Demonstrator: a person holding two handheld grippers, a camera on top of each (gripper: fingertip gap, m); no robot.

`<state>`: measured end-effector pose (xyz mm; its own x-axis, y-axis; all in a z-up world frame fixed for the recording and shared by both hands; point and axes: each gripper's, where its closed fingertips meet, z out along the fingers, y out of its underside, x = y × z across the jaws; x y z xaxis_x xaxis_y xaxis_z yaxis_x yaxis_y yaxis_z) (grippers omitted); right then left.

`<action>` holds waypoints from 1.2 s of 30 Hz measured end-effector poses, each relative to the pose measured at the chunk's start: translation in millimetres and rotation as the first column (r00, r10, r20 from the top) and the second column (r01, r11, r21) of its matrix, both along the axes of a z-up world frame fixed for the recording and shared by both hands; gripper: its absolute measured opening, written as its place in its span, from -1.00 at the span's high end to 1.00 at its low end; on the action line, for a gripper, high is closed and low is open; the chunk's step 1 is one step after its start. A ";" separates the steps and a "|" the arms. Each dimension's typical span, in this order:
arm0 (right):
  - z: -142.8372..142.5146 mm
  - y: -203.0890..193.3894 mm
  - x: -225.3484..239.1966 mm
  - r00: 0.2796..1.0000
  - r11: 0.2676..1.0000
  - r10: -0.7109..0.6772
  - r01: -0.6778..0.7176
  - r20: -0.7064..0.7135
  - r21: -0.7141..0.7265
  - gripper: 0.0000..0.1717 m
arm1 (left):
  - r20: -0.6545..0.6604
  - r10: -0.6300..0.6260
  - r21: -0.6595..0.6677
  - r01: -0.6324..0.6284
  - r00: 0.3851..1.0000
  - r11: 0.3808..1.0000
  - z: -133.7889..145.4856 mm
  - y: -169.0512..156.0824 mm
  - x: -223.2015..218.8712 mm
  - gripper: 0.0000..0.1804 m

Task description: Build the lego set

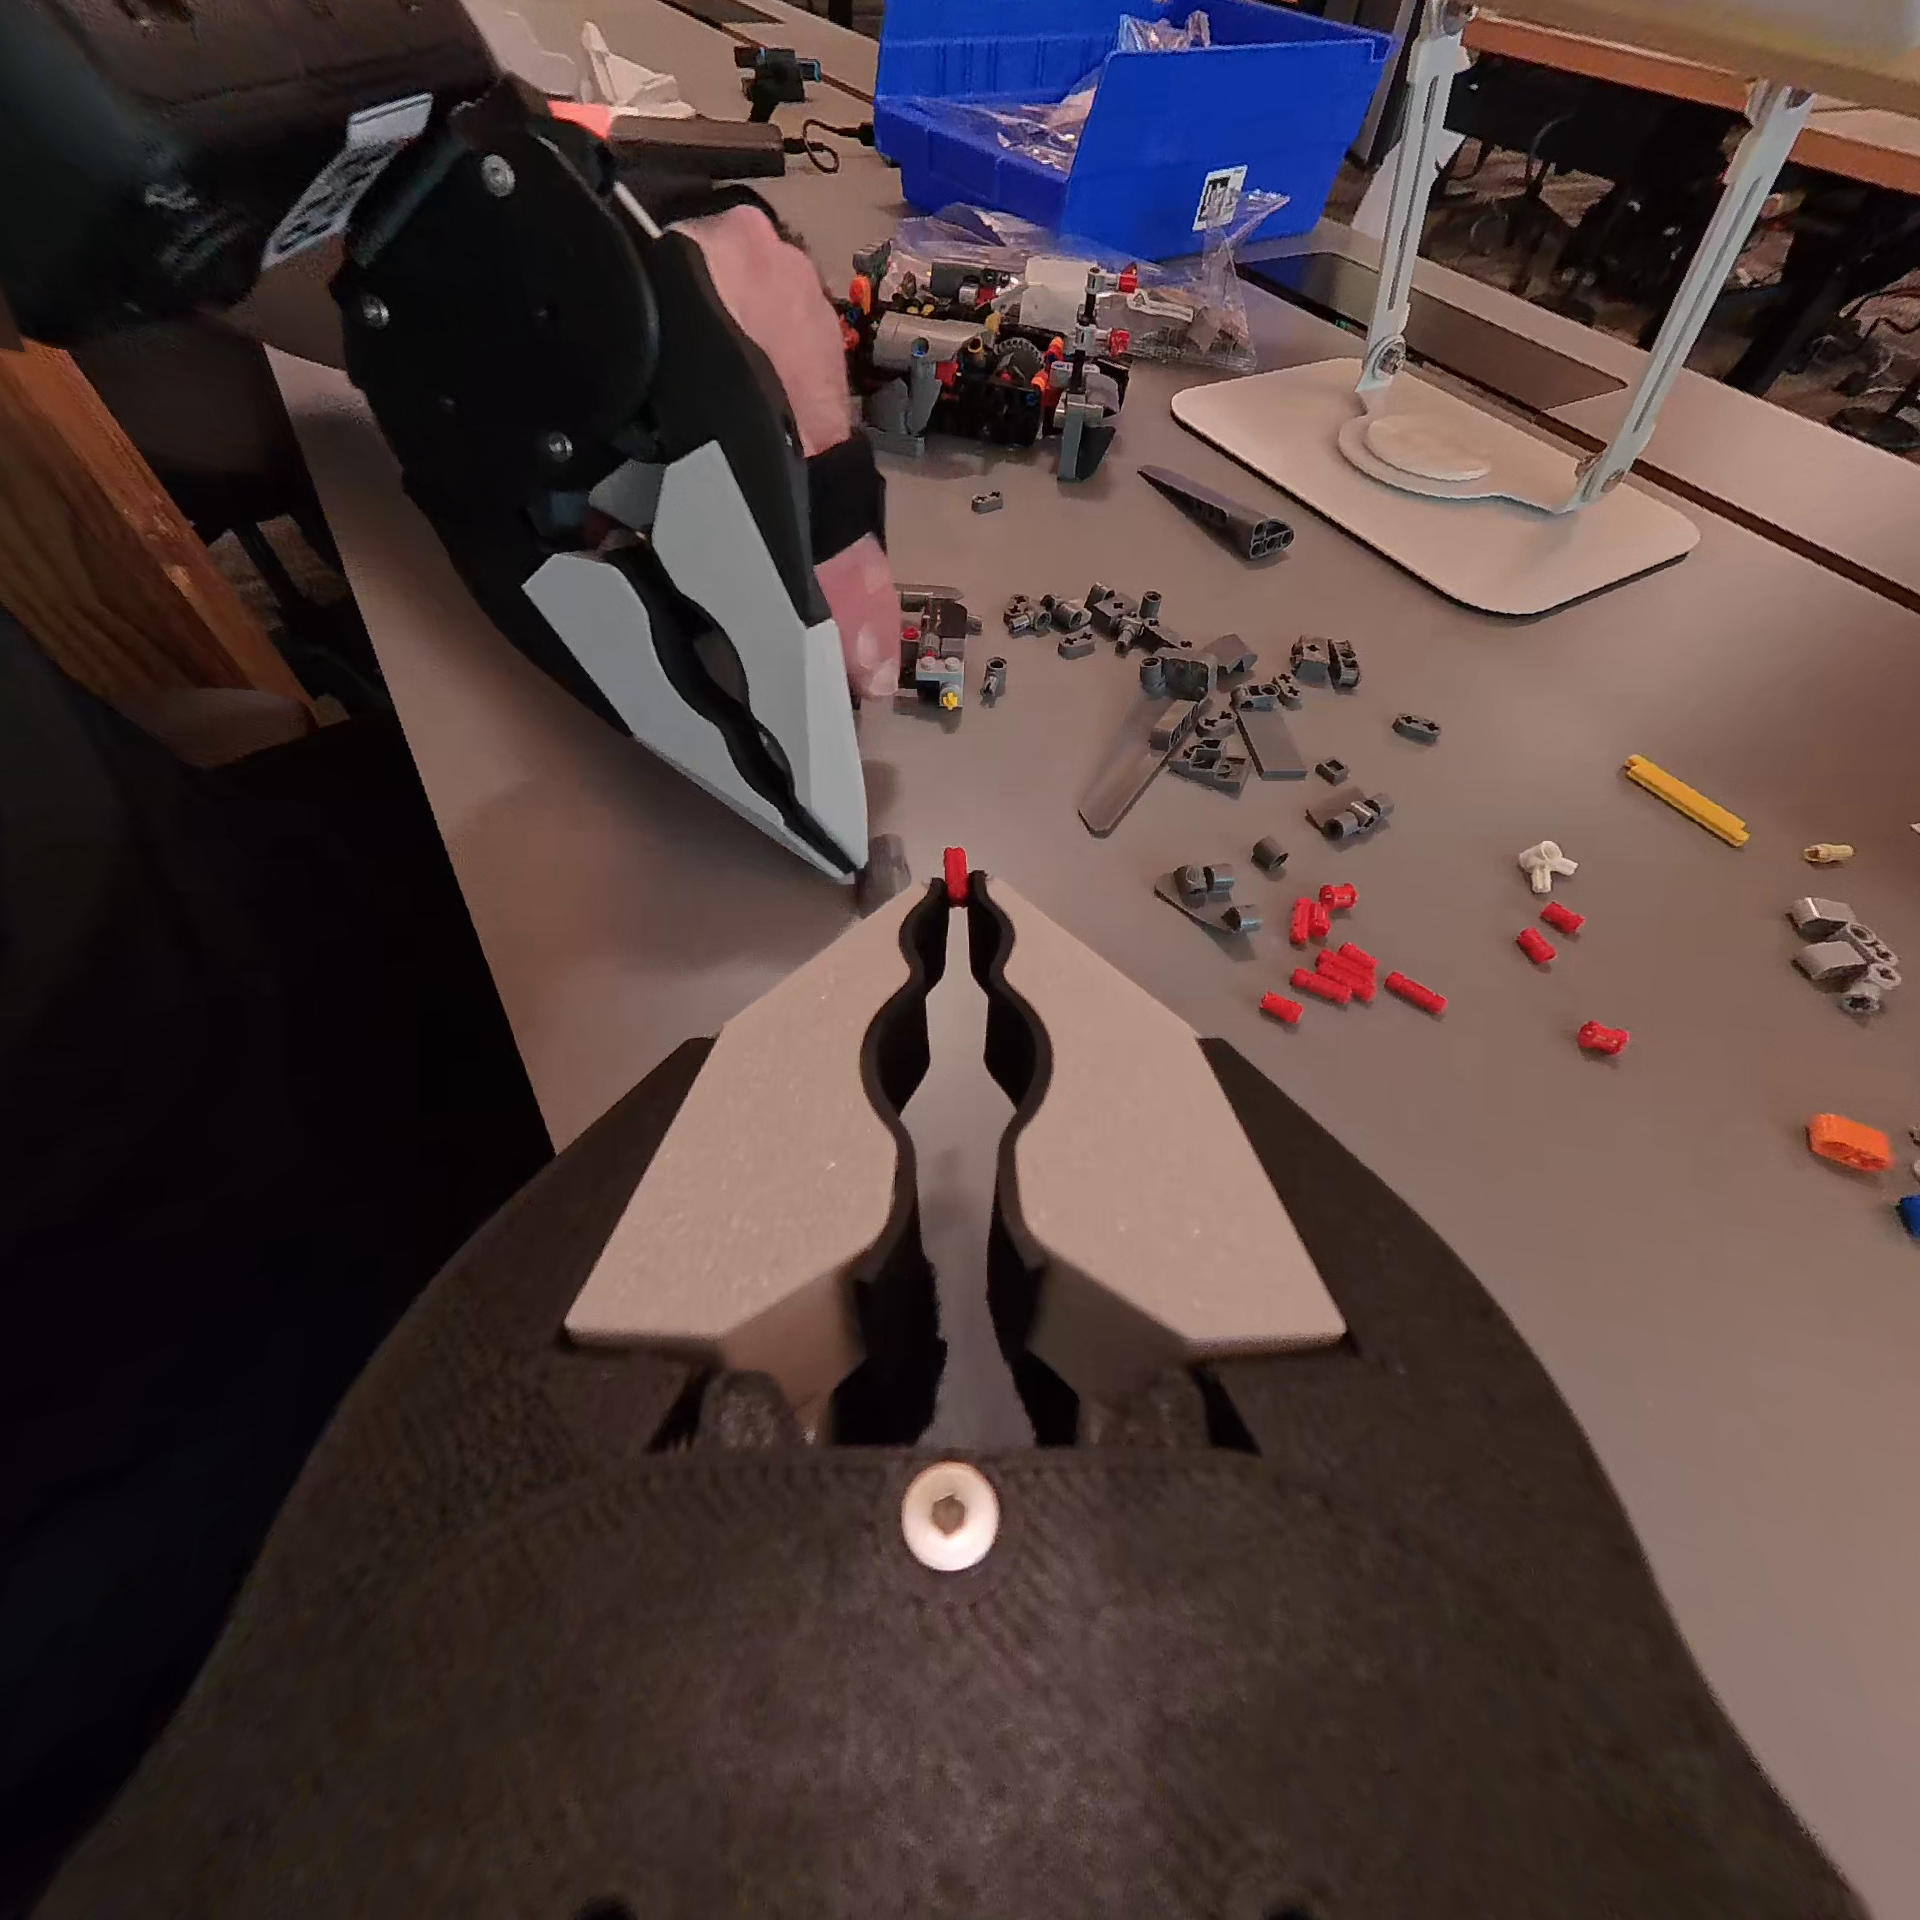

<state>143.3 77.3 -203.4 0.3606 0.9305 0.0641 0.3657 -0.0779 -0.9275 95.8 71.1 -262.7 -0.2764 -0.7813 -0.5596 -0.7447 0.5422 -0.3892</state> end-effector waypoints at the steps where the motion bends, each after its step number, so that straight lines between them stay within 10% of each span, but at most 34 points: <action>1: 0.2 -0.2 1.1 1.000 1.000 -0.002 0.002 -0.002 0.001 1.00 | 0.010 0.005 0.014 -0.005 1.000 1.000 1.8 -1.4 1.2 1.00; 36: -1.6 -13.5 14.5 1.000 0.999 0.009 -0.009 -0.004 0.035 1.00 | 0.051 0.204 -0.166 -0.193 0.978 0.967 7.2 28.2 -4.0 1.00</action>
<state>157.8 63.7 -205.0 0.3529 0.9308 0.0954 0.3624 -0.0419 -0.9311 91.7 99.3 -255.5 -0.0724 -0.8973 -0.4354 -0.8004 0.3128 -0.5114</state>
